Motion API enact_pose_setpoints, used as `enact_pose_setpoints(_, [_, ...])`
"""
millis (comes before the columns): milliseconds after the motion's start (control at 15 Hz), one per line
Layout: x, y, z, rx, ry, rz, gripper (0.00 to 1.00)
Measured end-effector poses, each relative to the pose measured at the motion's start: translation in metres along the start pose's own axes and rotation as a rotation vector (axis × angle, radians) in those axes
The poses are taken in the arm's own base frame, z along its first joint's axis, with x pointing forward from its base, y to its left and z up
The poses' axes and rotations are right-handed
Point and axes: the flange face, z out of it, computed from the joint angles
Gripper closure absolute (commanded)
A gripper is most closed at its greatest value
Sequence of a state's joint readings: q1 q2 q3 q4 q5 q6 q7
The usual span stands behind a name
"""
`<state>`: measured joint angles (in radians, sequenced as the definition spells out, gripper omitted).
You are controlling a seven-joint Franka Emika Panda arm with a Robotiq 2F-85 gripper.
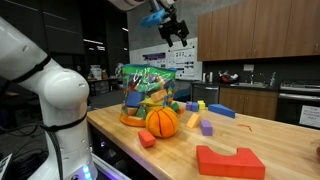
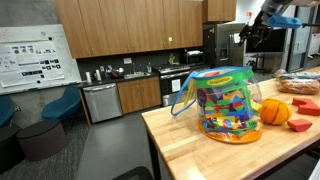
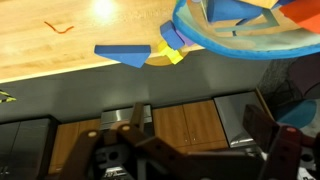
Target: Put one purple block in the toy bag
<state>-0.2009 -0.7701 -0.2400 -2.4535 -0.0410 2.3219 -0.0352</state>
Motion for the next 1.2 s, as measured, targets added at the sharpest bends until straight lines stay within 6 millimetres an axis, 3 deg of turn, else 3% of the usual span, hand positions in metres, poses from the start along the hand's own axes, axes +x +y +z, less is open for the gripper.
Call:
enact_pose_setpoints(267, [-0.001, 0.039, 0.006, 0.020, -0.004, 0.099, 0.00])
enact_pose_setpoints(333, [0.004, 0.063, 0.024, 0.006, -0.023, 0.146, 0.00])
enact_pose_setpoints(533, [0.004, 0.079, 0.036, -0.004, -0.035, 0.179, 0.00])
enact_pose_setpoints(733, [0.007, 0.087, 0.046, -0.016, -0.046, 0.189, 0.00])
enact_pose_setpoints(1200, [0.009, 0.086, 0.045, -0.018, -0.043, 0.187, 0.00])
